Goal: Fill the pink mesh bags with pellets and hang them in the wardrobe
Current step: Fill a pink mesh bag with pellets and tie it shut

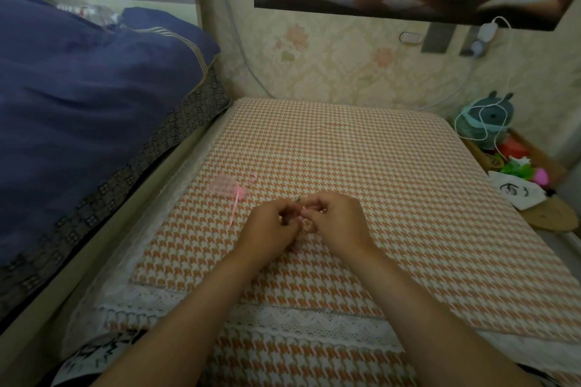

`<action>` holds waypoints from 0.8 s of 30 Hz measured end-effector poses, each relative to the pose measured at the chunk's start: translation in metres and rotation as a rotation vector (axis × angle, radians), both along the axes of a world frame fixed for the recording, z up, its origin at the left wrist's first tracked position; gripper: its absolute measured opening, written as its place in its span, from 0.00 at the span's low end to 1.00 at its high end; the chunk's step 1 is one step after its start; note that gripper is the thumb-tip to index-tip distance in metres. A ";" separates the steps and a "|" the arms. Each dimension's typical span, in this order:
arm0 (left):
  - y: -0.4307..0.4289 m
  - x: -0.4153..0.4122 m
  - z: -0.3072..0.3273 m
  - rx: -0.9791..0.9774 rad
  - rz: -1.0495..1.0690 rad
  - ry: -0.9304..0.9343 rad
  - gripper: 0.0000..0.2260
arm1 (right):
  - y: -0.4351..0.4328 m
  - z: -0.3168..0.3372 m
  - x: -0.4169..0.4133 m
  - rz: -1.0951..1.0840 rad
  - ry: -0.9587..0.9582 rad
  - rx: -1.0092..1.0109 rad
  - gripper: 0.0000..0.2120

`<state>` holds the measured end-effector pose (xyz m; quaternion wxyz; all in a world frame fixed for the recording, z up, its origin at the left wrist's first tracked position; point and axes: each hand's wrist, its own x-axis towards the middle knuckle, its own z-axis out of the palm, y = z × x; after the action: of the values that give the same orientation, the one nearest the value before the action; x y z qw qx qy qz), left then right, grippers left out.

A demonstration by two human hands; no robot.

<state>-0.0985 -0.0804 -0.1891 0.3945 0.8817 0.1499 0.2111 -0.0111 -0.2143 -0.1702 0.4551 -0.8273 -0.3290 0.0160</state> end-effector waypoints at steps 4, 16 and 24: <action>0.004 0.000 0.002 0.024 -0.061 0.002 0.05 | -0.007 0.013 0.006 0.100 -0.225 -0.186 0.01; 0.007 -0.004 0.009 0.118 -0.268 0.041 0.06 | -0.010 0.019 0.016 0.236 -0.033 -0.070 0.07; -0.011 -0.012 0.014 -0.232 -0.021 -0.085 0.03 | -0.007 0.015 0.011 0.086 0.238 0.119 0.08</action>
<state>-0.1109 -0.0914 -0.1747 0.5021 0.8219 0.1471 0.2252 -0.0004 -0.2208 -0.1550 0.5382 -0.7761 -0.3083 0.1137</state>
